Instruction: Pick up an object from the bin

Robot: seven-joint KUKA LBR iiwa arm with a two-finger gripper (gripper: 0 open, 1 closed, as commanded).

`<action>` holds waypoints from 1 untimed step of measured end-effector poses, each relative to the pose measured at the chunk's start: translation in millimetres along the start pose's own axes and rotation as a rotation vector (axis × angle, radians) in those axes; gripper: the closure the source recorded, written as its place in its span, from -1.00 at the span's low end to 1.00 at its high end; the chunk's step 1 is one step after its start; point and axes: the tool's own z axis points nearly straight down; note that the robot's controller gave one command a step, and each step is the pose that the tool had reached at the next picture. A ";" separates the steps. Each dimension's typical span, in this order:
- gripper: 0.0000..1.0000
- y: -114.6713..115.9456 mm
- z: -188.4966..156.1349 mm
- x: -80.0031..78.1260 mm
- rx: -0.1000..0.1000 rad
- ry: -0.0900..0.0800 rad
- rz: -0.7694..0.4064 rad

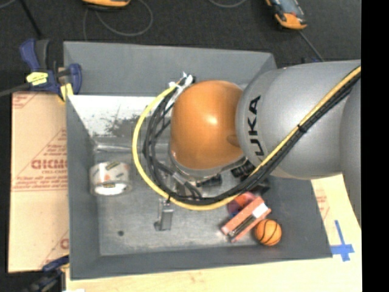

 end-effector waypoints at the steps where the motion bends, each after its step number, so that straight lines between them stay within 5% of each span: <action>1: -1.00 -1.0 -4.7 -1.7 -0.002 -0.008 0.004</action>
Offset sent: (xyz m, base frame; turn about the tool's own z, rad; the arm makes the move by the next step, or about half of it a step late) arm 0.0766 0.0672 -0.0733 0.1907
